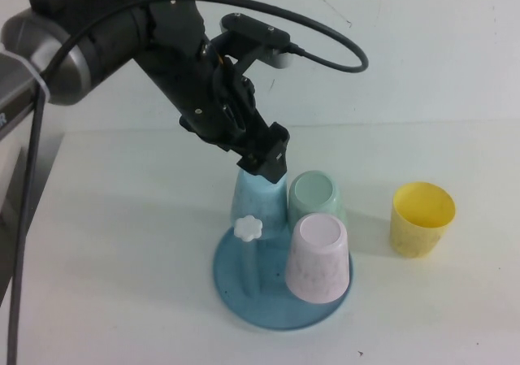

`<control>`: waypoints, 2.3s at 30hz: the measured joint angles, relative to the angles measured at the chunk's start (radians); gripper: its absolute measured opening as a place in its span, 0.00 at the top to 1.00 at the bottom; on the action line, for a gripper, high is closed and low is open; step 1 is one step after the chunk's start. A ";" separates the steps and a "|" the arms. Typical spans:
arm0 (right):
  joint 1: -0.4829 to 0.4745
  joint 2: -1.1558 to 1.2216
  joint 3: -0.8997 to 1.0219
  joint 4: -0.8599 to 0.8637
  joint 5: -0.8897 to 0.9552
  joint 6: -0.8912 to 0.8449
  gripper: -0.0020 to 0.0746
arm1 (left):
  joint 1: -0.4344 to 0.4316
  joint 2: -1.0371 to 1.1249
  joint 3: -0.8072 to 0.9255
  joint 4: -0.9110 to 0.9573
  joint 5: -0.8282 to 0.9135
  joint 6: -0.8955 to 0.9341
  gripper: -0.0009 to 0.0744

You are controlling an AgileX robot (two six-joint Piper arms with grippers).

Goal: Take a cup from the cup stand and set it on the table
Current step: Pick up the cup from the rack, then hand over the cup

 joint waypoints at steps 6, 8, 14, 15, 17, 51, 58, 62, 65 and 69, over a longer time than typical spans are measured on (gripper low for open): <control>0.000 0.000 0.000 0.001 -0.002 0.000 0.98 | -0.010 0.060 -0.052 0.014 0.014 0.023 0.08; 0.000 0.000 0.000 0.001 -0.002 0.000 0.98 | -0.010 0.079 -0.061 0.020 0.027 0.027 0.08; 0.000 0.000 0.000 0.001 -0.002 0.000 0.98 | -0.010 0.137 -0.063 0.060 0.033 0.045 0.07; 0.000 0.000 0.000 0.001 -0.002 0.000 0.98 | -0.010 0.144 -0.063 0.066 0.028 0.048 0.07; 0.000 0.000 0.000 0.001 -0.002 0.000 0.98 | -0.010 0.157 -0.063 0.073 0.012 0.048 0.07; 0.000 0.002 -0.033 0.375 -0.159 -0.154 0.98 | -0.010 0.102 -0.402 0.042 0.131 0.003 0.27; 0.000 0.006 -0.093 0.812 -0.051 -0.420 0.98 | -0.010 0.062 -0.541 -0.178 0.139 -0.084 0.27; 0.000 0.006 -0.100 1.081 0.042 -0.661 0.93 | -0.010 0.055 -0.551 -0.463 0.142 -0.090 0.27; 0.000 0.006 -0.100 1.219 0.082 -0.731 0.74 | -0.012 0.061 -0.549 -0.660 0.145 -0.090 0.27; 0.000 0.006 -0.100 1.328 0.060 -0.751 0.44 | -0.018 0.074 -0.536 -0.839 0.145 -0.083 0.27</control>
